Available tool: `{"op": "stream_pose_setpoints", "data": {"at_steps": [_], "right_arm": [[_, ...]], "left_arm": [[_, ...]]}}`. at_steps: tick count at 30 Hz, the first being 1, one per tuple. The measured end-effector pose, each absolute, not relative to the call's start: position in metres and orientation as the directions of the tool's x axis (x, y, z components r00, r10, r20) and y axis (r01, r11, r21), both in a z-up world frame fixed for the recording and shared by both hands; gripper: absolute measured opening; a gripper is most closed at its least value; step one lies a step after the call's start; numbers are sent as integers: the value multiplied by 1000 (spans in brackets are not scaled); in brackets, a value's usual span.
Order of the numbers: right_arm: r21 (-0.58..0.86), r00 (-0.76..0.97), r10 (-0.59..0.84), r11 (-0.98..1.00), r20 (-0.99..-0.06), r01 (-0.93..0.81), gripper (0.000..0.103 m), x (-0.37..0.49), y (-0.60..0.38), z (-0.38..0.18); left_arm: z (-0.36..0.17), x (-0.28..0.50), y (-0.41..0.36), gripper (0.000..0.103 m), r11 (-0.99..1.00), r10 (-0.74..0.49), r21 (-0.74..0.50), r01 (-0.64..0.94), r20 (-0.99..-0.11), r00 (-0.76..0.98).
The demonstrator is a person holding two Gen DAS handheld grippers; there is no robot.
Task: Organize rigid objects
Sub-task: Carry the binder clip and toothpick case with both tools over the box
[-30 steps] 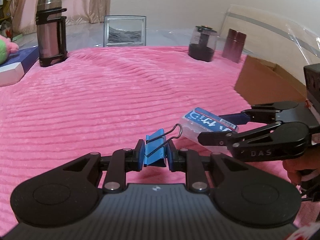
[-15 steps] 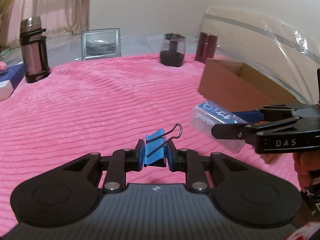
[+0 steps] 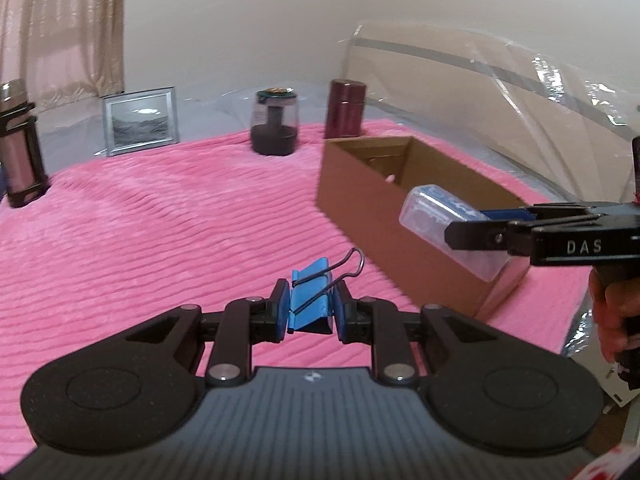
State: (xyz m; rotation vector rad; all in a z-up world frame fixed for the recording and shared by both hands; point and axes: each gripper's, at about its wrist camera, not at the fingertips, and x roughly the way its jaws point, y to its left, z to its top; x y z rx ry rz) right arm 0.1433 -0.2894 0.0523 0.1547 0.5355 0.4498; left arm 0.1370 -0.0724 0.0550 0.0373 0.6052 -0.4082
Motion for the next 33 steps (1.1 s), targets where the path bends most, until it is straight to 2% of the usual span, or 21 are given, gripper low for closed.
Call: {"op": "stream_pose_setpoints", "data": {"at_steps": [9,18,24,33], "right_arm": [[228,817,389,920,-425,-320,54,128,-345,73],[197,849,300,952,-435,-236,54,133,-412,86],[150,839,270,963,-473,-225,54,149,-442,87],[22,763,281,944,-582,-330,54,183,-448,67]], "left_arm": [[71,143,-121,19,875,-437,-79,477,-551,711],[82,162,-172,19,811,-521,-77,579,-544,658],[85,183,-210,19,761,-562,-56,647,-554,614],[78,226,-259,19,695,-575,-1,719,-602,555]]}}
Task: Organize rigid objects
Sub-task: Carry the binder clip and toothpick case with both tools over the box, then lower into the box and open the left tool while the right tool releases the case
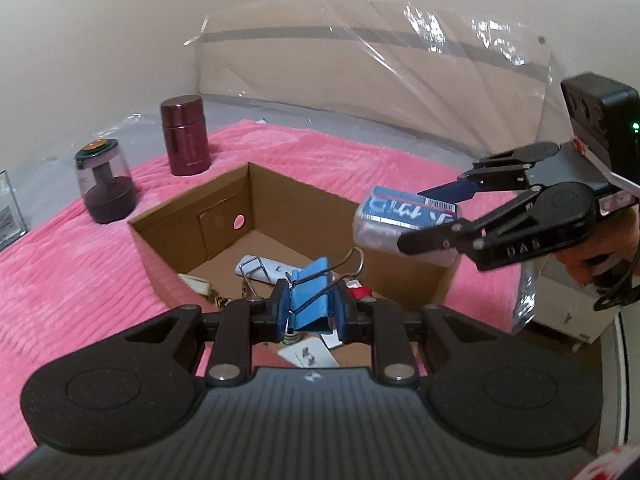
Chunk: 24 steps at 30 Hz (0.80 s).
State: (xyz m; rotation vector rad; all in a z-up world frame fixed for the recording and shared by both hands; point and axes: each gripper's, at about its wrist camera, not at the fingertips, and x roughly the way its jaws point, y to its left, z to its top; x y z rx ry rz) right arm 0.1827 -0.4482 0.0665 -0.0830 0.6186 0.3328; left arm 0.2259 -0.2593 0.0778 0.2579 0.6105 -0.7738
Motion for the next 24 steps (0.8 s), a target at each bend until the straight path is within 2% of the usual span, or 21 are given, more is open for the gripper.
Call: {"op": "stream_pose_setpoints", "data": {"at_steps": [9,24], "right_arm": [[-105,686,260,890,-680,-443,54,219,-438,40],[-216,575,191,797,-796,-564,54,272,-417,-4]], "left_arm": [[56,274,-291,19,652,-526,67,755,-677,514],[17,331,-321,19,594,-418,143,792,-786,455]]}}
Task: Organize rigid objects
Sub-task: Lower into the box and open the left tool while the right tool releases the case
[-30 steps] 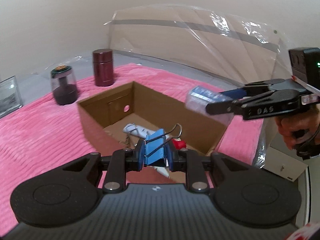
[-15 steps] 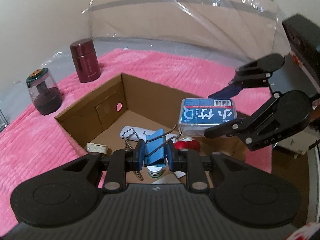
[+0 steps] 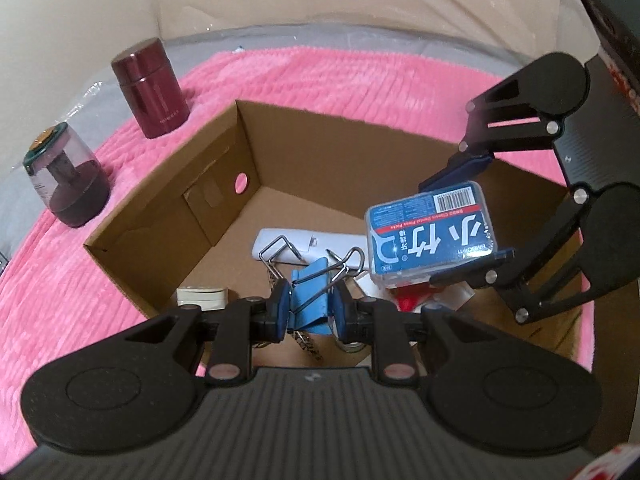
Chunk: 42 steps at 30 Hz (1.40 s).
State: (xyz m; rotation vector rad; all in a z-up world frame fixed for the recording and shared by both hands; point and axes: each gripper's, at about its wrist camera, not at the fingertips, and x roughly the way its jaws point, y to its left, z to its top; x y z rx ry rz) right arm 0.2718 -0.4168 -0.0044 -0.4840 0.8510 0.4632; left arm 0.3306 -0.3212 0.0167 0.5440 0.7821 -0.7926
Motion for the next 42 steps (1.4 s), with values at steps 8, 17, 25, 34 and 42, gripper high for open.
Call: {"op": "stream_pose_setpoints", "data": {"at_steps": [8,17,25,34,42], "right_arm": [[-216,548,175,790,-818,-575,54,285,-415,-16],[-203,532,172,795,-829,-572,54,291,-415,-23],[-199,528,163,803,-833,-562,54,296,-417,-27],[-196,533,159,813,-831,-548,54,302,-417,-29],[-194,535,159,817,-830,-543,54,305,-419,-29]], "left_arm": [[-3,346,-331,19,601,-374,149,785,-816,442],[-17,356,-342,19,594,-324,162,788,-848,419],[-27,365,-346,19,600,-291,160,784,-869,400],[-33,369,-355,19,576,-262,176,798,-885,384],[-36,371,-360,19,566,-240,190,802,-892,382]]}}
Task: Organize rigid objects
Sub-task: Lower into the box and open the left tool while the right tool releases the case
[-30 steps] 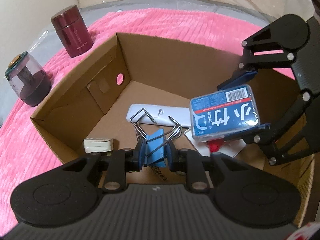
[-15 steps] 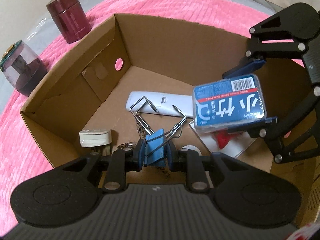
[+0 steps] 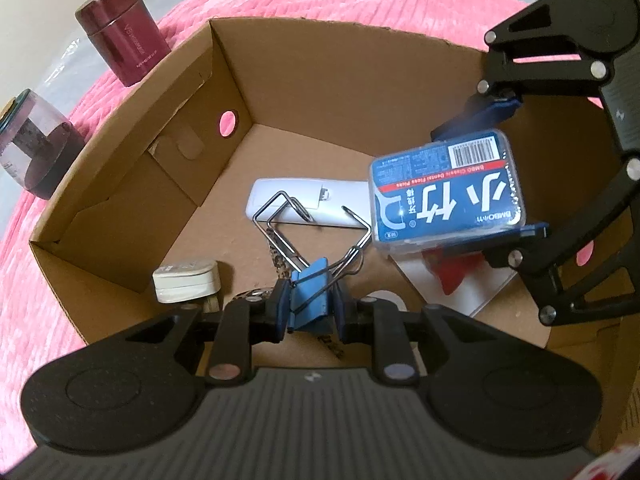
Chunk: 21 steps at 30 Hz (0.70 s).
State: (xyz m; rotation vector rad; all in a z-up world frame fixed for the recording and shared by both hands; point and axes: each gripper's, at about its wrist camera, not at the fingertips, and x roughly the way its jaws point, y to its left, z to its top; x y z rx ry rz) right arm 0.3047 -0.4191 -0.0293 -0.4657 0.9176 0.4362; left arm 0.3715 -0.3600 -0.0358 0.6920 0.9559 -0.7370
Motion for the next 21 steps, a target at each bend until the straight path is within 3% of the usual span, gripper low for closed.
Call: {"op": "stream_pose_setpoints", "data": {"at_steps": [21], "right_arm": [[-176,541,160,838,-826,-517,54,313,-421,-30]], "left_arm": [[-13,353,-343,20,584,-334,172,793,-840,428]]}}
